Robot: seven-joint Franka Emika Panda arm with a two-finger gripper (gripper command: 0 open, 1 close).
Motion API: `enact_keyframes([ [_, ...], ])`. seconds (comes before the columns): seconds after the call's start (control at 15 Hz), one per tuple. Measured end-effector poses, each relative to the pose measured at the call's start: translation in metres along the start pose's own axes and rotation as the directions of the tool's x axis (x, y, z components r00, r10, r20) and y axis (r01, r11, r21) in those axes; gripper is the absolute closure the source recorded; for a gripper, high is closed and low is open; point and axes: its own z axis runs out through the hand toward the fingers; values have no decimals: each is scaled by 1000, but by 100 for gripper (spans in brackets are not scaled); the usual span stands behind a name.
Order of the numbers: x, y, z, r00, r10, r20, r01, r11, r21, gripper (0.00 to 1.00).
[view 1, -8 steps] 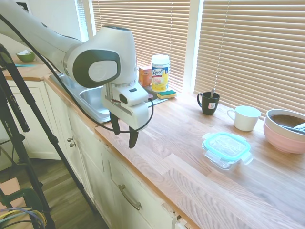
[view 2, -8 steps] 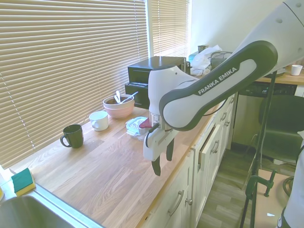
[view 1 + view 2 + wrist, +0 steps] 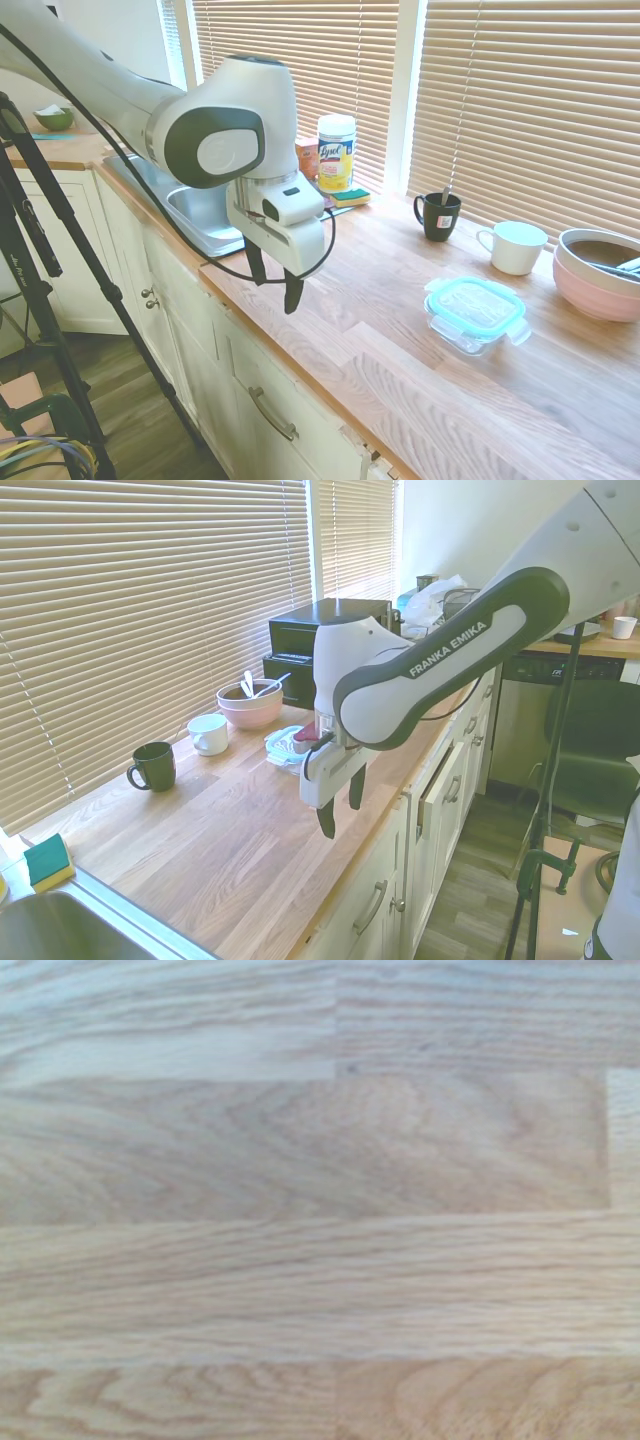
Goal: Uncover the lid of the food container
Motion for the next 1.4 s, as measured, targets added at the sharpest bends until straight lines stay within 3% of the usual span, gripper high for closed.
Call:
enact_keyframes([
  [0.6, 98, 23, -11, 990, 141, 23, -142, 987, 70, 0],
  [1.2, 184, 72, -22, 967, 243, 82, -254, 951, 178, 0],
  [1.4, 208, 92, -25, 954, 277, 112, -295, 928, 225, 0],
])
